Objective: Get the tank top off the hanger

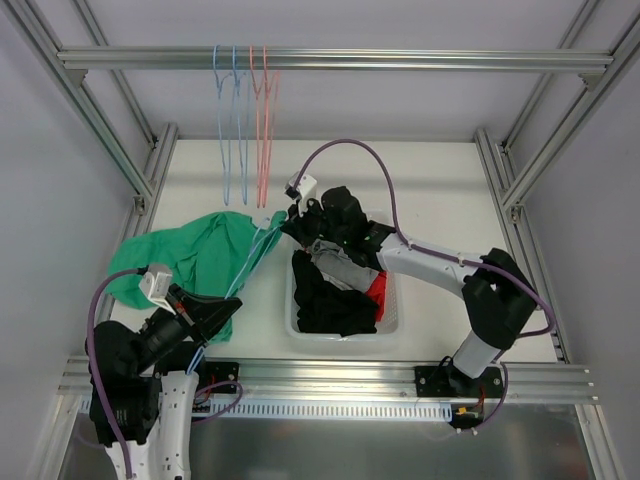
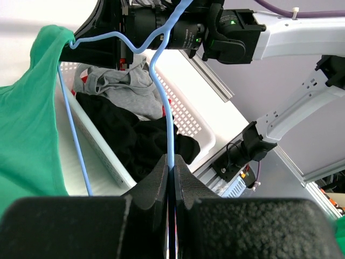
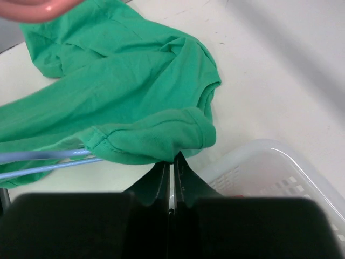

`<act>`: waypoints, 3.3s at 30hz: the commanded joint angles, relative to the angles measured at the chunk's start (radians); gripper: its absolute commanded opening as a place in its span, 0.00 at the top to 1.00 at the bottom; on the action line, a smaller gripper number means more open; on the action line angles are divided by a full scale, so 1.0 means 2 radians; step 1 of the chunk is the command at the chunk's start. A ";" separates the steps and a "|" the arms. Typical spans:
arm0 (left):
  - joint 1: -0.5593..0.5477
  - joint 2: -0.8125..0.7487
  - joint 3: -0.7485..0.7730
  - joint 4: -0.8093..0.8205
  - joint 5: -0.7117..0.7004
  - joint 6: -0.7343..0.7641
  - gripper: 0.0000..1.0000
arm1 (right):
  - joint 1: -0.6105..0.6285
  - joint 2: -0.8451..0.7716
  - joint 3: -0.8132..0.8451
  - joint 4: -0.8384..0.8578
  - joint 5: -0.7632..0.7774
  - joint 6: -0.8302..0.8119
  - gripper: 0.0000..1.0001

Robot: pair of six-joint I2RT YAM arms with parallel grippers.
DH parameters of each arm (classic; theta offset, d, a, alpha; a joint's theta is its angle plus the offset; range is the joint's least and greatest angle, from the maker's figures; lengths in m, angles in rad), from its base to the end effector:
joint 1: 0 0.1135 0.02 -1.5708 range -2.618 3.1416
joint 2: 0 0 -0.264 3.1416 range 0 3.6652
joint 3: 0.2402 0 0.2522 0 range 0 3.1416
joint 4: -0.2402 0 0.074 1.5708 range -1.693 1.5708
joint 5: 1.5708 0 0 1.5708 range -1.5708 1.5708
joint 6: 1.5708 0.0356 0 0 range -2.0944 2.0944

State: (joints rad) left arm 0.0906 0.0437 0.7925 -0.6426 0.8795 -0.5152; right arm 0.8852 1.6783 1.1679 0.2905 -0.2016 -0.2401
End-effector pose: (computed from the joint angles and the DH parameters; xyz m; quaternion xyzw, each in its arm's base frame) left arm -0.0065 -0.0281 0.3460 0.1217 0.6719 -0.4200 0.5978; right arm 0.2462 0.3123 0.2849 -0.4674 0.6232 0.2717 0.5651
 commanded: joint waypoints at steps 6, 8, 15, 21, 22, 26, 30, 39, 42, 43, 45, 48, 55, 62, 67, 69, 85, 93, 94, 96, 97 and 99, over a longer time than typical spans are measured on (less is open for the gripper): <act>-0.005 0.023 0.065 -0.002 -0.006 0.023 1.00 | -0.002 -0.077 -0.009 0.042 0.050 -0.012 1.00; -0.005 0.035 0.085 -0.003 -0.006 0.027 1.00 | -0.012 -0.087 -0.001 0.029 0.058 -0.010 1.00; -0.004 0.069 0.128 -0.008 0.000 0.047 1.00 | -0.057 -0.108 0.054 -0.008 0.050 0.040 1.00; -0.003 0.092 0.164 0.002 -0.022 0.061 1.00 | -0.070 -0.075 0.158 -0.106 -0.024 0.058 1.00; -0.003 0.089 0.171 0.010 -0.033 0.059 1.00 | -0.069 -0.074 0.156 -0.102 -0.042 0.065 1.00; -0.003 0.067 0.178 0.106 -0.122 0.004 1.00 | -0.046 -0.086 0.123 -0.076 -0.095 0.086 1.00; -0.003 0.112 0.154 0.275 -0.145 -0.063 1.00 | -0.001 -0.104 0.100 -0.070 -0.102 0.091 1.00; -0.011 0.227 -0.004 0.731 -0.216 -0.159 1.00 | 0.070 -0.141 0.046 -0.035 -0.090 0.112 1.00; -0.010 0.256 0.001 0.790 -0.211 -0.164 1.00 | 0.077 -0.160 0.026 -0.033 -0.042 0.108 1.00; -0.011 0.264 0.023 0.782 -0.179 -0.158 1.00 | 0.077 -0.168 0.014 -0.036 -0.021 0.106 1.00; -0.011 0.261 0.032 0.745 -0.152 -0.140 1.00 | 0.069 -0.194 0.005 -0.039 0.032 0.098 1.00; -0.010 0.217 0.023 0.650 -0.157 -0.093 1.00 | 0.039 -0.214 0.006 -0.048 0.056 0.098 1.00; -0.014 0.084 0.045 0.343 -0.203 0.050 1.00 | -0.006 -0.182 0.106 -0.123 0.027 0.076 1.00; -0.020 0.014 0.062 0.125 -0.207 0.136 1.00 | -0.027 -0.139 0.218 -0.174 0.039 0.060 1.00; -0.028 -0.019 0.078 0.022 -0.200 0.175 1.00 | -0.053 -0.091 0.289 -0.196 0.060 0.057 1.00; -0.043 -0.030 0.087 0.002 -0.200 0.171 1.00 | -0.063 -0.056 0.317 -0.210 0.050 0.059 1.00; -0.043 0.000 0.205 0.021 -0.265 0.145 1.00 | -0.065 -0.020 0.287 -0.186 -0.056 0.120 1.00; -0.043 0.047 0.062 0.435 -0.238 0.008 1.00 | -0.015 -0.030 0.234 -0.135 -0.160 0.167 1.00; -0.044 0.074 0.037 0.487 -0.239 -0.005 1.00 | -0.007 -0.047 0.222 -0.131 -0.156 0.159 1.00; -0.043 0.127 0.027 0.600 -0.249 -0.015 1.00 | 0.020 -0.067 0.180 -0.126 -0.145 0.145 1.00; -0.044 0.145 0.022 0.636 -0.252 -0.018 1.00 | 0.027 -0.077 0.167 -0.127 -0.140 0.139 1.00; -0.043 0.178 0.013 0.714 -0.263 -0.033 1.00 | 0.055 -0.103 0.127 -0.126 -0.123 0.130 1.00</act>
State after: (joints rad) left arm 0.0059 0.3210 0.8356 0.2951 0.3916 -0.4877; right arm 0.9413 1.5841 1.4818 -0.0296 -0.4515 0.0563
